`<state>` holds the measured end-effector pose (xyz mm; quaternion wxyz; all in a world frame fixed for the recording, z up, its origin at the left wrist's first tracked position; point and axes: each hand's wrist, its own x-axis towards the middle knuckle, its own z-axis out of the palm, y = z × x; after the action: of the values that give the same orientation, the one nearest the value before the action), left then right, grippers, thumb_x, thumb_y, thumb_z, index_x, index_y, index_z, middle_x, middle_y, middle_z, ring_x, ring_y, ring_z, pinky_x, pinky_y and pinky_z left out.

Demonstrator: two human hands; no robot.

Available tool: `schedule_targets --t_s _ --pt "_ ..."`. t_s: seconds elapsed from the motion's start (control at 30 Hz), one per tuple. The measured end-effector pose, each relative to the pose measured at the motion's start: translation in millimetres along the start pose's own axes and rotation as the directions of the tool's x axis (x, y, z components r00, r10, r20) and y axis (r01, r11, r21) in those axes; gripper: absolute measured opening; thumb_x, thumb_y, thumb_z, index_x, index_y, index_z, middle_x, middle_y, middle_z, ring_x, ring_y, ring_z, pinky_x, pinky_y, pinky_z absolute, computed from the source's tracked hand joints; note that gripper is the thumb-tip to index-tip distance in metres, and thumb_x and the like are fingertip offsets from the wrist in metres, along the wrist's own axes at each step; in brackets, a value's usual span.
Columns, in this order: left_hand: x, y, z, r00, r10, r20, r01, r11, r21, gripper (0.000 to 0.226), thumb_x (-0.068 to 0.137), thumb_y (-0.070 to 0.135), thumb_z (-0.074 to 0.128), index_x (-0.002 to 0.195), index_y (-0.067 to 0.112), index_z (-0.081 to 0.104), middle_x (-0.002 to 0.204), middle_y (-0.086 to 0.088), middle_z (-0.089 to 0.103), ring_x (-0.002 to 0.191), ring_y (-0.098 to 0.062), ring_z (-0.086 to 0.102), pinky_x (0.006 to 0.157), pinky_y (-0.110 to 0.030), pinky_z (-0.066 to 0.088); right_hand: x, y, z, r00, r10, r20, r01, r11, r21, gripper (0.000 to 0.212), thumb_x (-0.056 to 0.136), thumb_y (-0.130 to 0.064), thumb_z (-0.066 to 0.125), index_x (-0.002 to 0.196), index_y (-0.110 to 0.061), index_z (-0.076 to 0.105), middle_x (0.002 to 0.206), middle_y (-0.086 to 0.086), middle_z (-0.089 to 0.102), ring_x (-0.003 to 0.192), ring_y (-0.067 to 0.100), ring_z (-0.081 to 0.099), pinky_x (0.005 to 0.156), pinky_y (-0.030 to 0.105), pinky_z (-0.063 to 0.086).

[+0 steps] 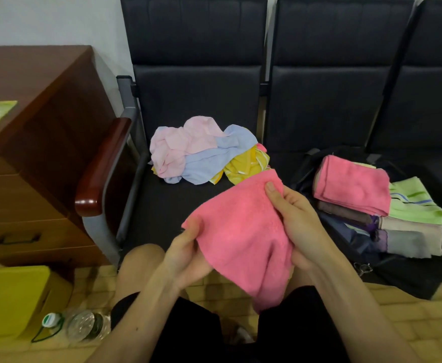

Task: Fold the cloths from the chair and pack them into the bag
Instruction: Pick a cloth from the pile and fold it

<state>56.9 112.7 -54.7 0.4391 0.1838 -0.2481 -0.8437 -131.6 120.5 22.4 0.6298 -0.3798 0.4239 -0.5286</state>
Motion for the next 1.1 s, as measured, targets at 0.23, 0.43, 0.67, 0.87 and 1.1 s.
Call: schedule_targets --t_s 0.23,0.43,0.67,0.87,1.1 --pt "-6.3 -56.2 -4.3 0.979 -0.184 -0.086 0.202 0.92 0.335 0.11 0.046 0.031 0.101 0.14 0.012 0.047 0.123 -0.013 0.068 0.115 -0.028 0.063 0.108 -0.053 0.043 3.9 -10.0 -9.0 0.995 0.035 -0.099 -0.037 0.999 -0.022 0.027 0.099 -0.025 0.053 0.095 -0.003 0.069 0.074 0.011 0.068 0.064 0.016 0.066 0.057 0.025 0.057" --pt "-4.1 -41.7 34.0 0.975 -0.007 -0.222 0.099 0.909 0.405 0.023 0.089 0.027 0.066 0.1 0.01 0.076 0.101 -0.012 0.075 0.095 -0.019 0.072 0.08 -0.031 0.058 13.8 -3.6 -35.5 0.949 0.148 -0.28 -0.115 0.985 0.13 0.037 0.097 -0.038 0.056 0.11 -0.007 0.07 0.098 0.009 0.076 0.087 0.016 0.073 0.067 0.029 0.059" --pt "16.1 8.9 44.2 0.863 0.116 -0.492 0.054 0.946 0.318 0.055 0.085 0.035 0.07 0.126 0.001 0.058 0.115 -0.022 0.07 0.106 -0.032 0.069 0.09 -0.046 0.057 -31.9 77.0 -26.2 0.879 0.47 0.078 -0.461 0.798 0.388 0.084 0.067 -0.072 0.068 0.111 0.0 0.071 0.107 0.021 0.072 0.098 0.031 0.072 0.084 0.039 0.058" --pt "25.8 20.4 35.8 0.751 0.374 -0.544 0.022 0.809 0.587 0.027 0.099 0.023 0.059 0.109 -0.001 0.067 0.096 -0.009 0.075 0.088 -0.016 0.072 0.065 -0.024 0.057 -32.0 97.3 -27.5 0.928 0.373 -0.011 -0.373 0.925 -0.074 0.084 0.05 -0.046 0.093 0.117 -0.004 0.065 0.106 0.008 0.075 0.101 0.021 0.071 0.092 0.039 0.055" --pt "24.2 54.4 22.8 0.659 0.496 -0.566 -0.017 0.762 0.648 0.018 0.099 0.02 0.058 0.101 0.006 0.069 0.095 -0.009 0.073 0.085 -0.017 0.069 0.07 -0.027 0.058 -32.0 68.5 -29.9 0.971 0.241 -0.014 -0.236 0.937 -0.258 0.079 0.073 -0.071 0.068 0.077 0.008 0.066 0.079 0.01 0.063 0.074 0.022 0.057 0.071 0.039 0.041"
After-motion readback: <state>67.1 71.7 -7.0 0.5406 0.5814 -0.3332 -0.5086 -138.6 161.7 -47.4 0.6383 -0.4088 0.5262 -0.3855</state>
